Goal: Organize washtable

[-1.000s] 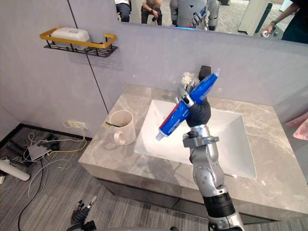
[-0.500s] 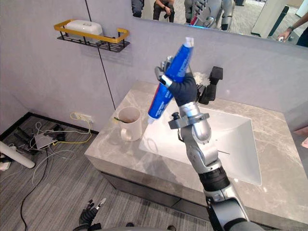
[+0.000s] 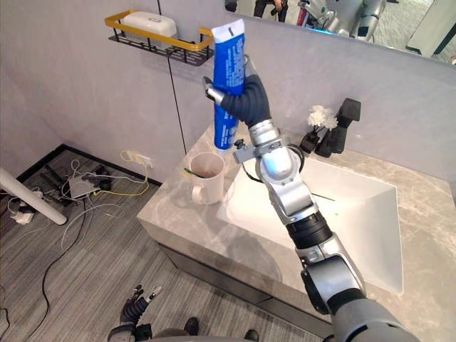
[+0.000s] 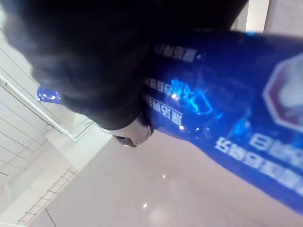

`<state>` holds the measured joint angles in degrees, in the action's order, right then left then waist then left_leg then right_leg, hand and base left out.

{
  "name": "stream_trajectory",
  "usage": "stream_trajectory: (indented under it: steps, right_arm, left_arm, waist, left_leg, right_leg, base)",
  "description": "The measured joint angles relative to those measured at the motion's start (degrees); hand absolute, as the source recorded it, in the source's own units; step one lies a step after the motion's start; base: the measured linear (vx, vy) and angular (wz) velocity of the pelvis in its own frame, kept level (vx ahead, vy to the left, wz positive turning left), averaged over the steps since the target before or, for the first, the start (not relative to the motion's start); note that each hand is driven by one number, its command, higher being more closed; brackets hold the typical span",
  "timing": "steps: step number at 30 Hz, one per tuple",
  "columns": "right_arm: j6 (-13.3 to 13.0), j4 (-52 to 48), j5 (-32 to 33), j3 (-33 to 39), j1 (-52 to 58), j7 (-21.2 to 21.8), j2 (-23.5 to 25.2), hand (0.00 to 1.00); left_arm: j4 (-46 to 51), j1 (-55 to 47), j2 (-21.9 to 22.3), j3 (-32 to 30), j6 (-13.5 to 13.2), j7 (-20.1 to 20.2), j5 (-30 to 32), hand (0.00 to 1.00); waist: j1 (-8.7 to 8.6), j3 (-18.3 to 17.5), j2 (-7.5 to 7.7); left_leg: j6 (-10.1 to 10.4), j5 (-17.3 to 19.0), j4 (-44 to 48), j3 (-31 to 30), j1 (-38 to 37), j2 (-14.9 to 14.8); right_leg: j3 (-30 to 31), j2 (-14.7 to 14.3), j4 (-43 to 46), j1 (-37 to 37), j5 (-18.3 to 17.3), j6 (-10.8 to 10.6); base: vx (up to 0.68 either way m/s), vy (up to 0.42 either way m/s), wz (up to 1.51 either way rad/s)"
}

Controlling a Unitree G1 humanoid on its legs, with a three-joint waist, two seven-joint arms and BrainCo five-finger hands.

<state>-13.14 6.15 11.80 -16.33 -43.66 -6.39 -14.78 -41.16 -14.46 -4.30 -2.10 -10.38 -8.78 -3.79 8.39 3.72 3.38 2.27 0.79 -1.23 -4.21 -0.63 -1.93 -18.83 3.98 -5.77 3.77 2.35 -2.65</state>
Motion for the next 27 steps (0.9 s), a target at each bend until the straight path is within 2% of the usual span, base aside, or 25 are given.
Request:
stream_trajectory:
  steps: [5,16,27]
  right_arm:
    - [0.20,2.83,-0.67,-0.02,-1.54,-0.99,1.55,1.00]
    - [1.12,7.41,0.24,-0.64,-1.69,-0.95,4.49,1.00]
    - [1.21,8.35,1.13,-4.47,-1.64,-0.45,5.89,1.00]
  left_arm:
    - [0.11,0.75,-0.37,0.53,-0.11,0.02,-0.04,0.00]
    - [0.14,1.04,-0.64,1.99,-0.13,-0.01,-0.14,0.00]
    - [0.26,1.20,-0.67,2.49,-0.18,-0.05,-0.18,0.00]
  waist:
    - [0.33,1.49,-0.12]
    - [0.58,1.60,-0.15]
    - [0.63,2.32,-0.41]
  left_leg:
    - [0.00,0.00,0.01,-0.25,0.15,0.00]
    - [0.02,0.02,0.02,-0.41,0.50,0.01]
    - [0.03,0.04,0.06,-0.37,0.50,-0.03]
  right_leg:
    - [-0.18,-0.02,0.00,-0.01,-0.05,-0.03]
    - [-0.56,0.01,0.01,-0.19,-0.33,-0.07]
    - [-0.47,-0.02,0.01,-0.20,-0.35,-0.05]
  base:
    - [0.00,0.001,0.01]
    - [0.01,0.002,0.02]
    - [0.00,0.000,0.00]
